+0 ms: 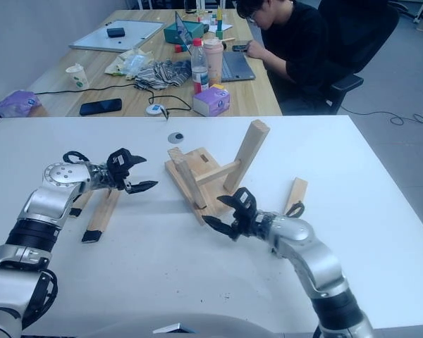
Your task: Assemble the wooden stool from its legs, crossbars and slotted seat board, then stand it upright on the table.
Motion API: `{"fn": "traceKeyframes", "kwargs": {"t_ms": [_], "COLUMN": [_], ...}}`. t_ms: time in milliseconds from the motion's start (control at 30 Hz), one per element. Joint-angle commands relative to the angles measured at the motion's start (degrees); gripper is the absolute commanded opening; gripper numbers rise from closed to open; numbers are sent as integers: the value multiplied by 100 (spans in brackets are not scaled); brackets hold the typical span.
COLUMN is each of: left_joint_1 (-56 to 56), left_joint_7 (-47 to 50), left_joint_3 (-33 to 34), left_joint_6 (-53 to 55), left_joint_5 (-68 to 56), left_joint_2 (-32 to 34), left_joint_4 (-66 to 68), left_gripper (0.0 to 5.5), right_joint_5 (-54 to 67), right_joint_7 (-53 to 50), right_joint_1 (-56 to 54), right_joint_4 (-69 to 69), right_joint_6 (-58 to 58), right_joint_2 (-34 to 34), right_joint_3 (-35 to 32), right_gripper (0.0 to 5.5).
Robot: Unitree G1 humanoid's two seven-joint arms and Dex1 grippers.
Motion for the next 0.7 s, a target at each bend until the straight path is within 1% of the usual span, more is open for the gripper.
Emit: {"fn": "traceKeyframes", "kwargs": {"t_ms": [33, 133, 233, 300, 367, 500, 533, 700], "left_joint_1": [127, 28, -46, -25, -38, -83, -91, -107], "left_joint_7": [36, 17, -39, -61, -62, -31, -31, -71], "left_joint_3": [69, 44, 13, 32, 70, 143, 167, 243], "left_joint_6": [199, 255, 264, 264, 267, 267, 283, 407], "left_joint_5": [-62, -62, -51, -57, -67, -88, -105, -219], "left_joint_2": [-34, -100, -132, -105, -77, -52, -54, -70], "left_joint_4": [-191, -154, -117, -133, -122, -90, -100, -149], "left_gripper": [412, 412, 412, 412, 412, 412, 412, 412], "right_joint_5": [-335, -547, -761, -841, -878, -907, -910, -893], "right_joint_7": [-253, -481, -755, -849, -870, -820, -806, -702], "right_joint_1": [-277, -374, -439, -447, -428, -442, -446, -464], "right_joint_4": [541, 866, 1187, 1324, 1383, 1460, 1464, 1481], "right_joint_6": [-380, -639, -864, -971, -1040, -1123, -1129, -1163], "right_joint_2": [396, 689, 962, 1052, 1074, 1050, 1050, 1061], "right_joint_3": [251, 411, 486, 466, 433, 409, 404, 401], "right_gripper": [378, 433, 439, 411, 366, 317, 293, 212]}}
